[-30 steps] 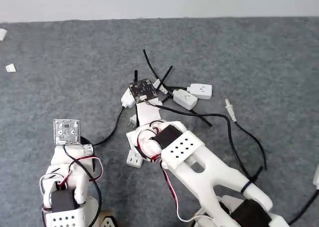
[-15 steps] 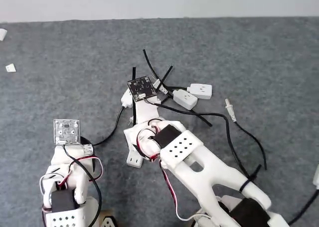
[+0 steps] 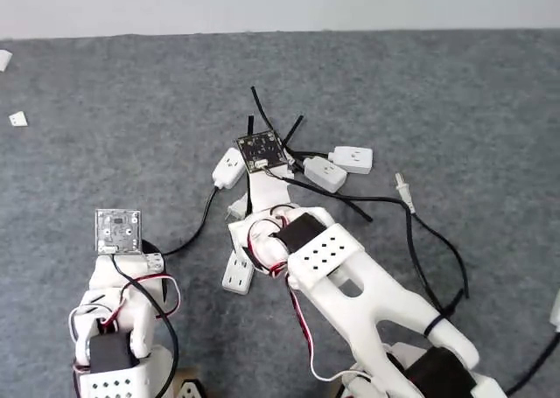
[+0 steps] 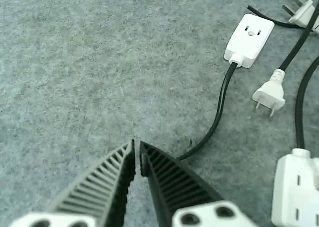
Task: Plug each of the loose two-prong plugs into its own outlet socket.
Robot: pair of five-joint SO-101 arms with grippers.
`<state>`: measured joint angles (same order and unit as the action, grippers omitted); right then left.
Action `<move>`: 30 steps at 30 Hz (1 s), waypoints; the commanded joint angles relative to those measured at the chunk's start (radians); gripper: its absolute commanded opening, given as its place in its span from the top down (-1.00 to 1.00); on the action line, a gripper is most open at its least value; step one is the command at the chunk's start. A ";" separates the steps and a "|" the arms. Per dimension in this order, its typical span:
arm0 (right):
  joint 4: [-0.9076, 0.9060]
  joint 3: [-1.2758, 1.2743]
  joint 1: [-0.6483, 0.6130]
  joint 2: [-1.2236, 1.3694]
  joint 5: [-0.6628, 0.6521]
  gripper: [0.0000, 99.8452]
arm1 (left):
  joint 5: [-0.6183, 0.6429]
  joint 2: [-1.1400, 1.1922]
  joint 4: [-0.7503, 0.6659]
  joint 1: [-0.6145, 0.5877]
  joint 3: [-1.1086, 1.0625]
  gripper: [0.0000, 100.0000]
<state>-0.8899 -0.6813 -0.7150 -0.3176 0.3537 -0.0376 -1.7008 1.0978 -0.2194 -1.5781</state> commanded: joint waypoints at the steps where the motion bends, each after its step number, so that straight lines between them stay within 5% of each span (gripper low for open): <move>1: -0.124 0.080 0.058 -0.027 -0.075 0.98 | -0.012 -0.006 -0.017 -0.008 0.010 0.97; 12: -0.410 0.210 0.225 0.128 -0.281 0.98 | -0.012 -0.006 -0.017 -0.005 0.010 0.97; 21: -0.352 0.229 0.412 0.344 -0.362 0.98 | -0.012 -0.006 -0.014 -0.005 0.010 0.97; 30: -0.361 0.249 0.429 0.355 -0.368 0.80 | -0.014 -0.006 -0.014 -0.005 0.010 0.97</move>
<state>-1.2536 -0.4849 -0.2961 0.0506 -0.0023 -0.0376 -1.7008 1.0978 -0.2194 -1.5781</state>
